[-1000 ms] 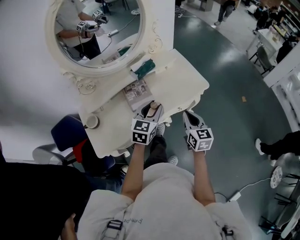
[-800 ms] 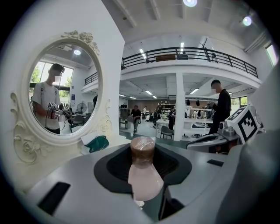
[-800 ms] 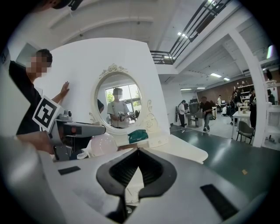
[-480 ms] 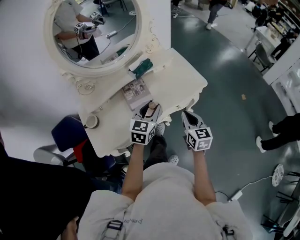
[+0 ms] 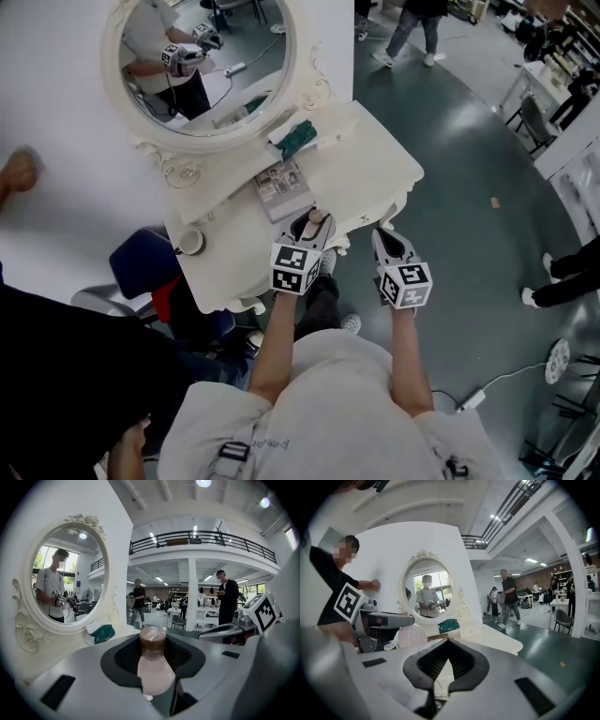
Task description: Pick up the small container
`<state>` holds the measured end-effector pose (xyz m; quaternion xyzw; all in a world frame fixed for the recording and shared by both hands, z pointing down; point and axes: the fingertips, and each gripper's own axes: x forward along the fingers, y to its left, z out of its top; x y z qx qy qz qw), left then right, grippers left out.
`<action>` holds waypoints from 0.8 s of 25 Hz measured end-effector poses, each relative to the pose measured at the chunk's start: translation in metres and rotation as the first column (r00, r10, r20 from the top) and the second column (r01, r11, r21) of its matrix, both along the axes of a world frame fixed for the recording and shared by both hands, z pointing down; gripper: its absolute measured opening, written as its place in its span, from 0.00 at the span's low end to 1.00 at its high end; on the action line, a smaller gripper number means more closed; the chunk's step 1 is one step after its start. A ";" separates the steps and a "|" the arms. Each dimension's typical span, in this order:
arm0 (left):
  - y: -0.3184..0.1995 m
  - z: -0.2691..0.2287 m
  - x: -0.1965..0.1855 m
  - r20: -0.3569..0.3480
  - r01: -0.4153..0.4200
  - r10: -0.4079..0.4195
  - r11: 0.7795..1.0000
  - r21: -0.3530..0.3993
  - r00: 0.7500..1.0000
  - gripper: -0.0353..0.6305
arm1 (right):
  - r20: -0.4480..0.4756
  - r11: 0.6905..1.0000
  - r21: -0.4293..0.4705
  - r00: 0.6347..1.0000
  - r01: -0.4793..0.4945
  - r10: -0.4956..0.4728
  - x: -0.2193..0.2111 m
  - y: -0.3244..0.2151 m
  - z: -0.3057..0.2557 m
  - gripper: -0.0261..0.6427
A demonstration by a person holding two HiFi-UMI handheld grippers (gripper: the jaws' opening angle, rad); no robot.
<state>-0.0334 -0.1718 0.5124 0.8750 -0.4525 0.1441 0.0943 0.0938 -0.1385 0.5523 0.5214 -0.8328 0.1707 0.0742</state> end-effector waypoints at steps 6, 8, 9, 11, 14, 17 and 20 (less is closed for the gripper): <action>0.001 0.000 -0.004 0.004 0.003 -0.003 1.000 0.002 1.000 0.28 | -0.005 1.000 -0.002 1.000 0.008 -0.008 -0.002 0.000 0.001 0.06; 0.001 0.001 -0.005 0.005 0.002 -0.002 1.000 0.002 1.000 0.28 | -0.006 1.000 0.000 1.000 0.010 -0.010 -0.003 0.000 0.001 0.06; 0.001 0.001 -0.005 0.006 0.001 -0.001 1.000 0.002 1.000 0.28 | -0.006 1.000 -0.001 1.000 0.011 -0.011 -0.004 0.000 0.001 0.06; 0.000 0.001 -0.005 0.010 -0.003 0.003 1.000 0.003 1.000 0.28 | -0.006 1.000 -0.005 1.000 0.015 -0.015 -0.006 -0.001 0.003 0.06; 0.000 0.001 -0.005 0.017 -0.007 0.007 1.000 0.003 1.000 0.28 | -0.010 1.000 -0.008 1.000 0.025 -0.025 -0.010 0.000 0.005 0.06; -0.001 0.001 -0.002 0.019 -0.013 0.013 1.000 0.007 1.000 0.28 | -0.012 1.000 -0.004 1.000 0.028 -0.028 -0.010 -0.001 0.004 0.06; -0.001 0.000 0.000 0.020 -0.020 0.020 1.000 0.006 1.000 0.28 | -0.011 1.000 0.000 0.999 0.031 -0.031 -0.010 -0.002 0.002 0.06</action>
